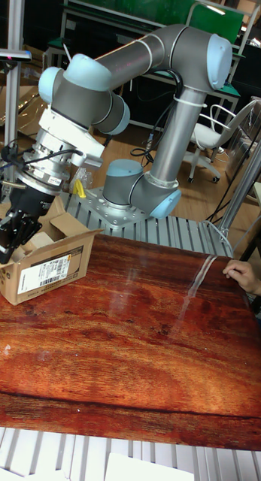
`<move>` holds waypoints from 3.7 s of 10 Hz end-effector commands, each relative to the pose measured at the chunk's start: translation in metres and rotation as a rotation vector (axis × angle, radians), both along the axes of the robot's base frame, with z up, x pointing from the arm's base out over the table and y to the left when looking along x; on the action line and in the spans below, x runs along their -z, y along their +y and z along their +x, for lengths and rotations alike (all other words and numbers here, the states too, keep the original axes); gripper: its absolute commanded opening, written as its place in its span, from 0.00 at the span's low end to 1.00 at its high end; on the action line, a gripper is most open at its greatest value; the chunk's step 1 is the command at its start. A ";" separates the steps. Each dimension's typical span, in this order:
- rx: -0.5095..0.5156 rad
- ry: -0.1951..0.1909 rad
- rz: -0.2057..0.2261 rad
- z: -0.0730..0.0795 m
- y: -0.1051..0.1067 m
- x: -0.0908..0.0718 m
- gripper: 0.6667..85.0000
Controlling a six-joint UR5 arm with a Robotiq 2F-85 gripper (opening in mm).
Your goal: Open a box
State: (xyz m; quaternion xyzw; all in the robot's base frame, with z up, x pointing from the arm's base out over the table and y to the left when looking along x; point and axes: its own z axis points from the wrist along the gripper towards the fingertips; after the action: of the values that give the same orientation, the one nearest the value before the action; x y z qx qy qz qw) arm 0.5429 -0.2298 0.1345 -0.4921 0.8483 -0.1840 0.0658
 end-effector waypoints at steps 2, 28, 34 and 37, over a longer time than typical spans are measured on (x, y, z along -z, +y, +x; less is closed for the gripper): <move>0.065 0.030 0.108 -0.016 0.017 0.016 0.00; 0.257 0.290 0.450 -0.122 0.095 0.023 0.00; 0.315 0.344 0.505 -0.135 0.110 0.019 0.00; 0.327 0.390 0.515 -0.137 0.112 0.003 0.00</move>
State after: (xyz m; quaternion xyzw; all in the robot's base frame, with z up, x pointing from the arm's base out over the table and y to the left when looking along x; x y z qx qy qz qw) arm 0.4066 -0.1231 0.1194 -0.3507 0.9304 0.1066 0.0018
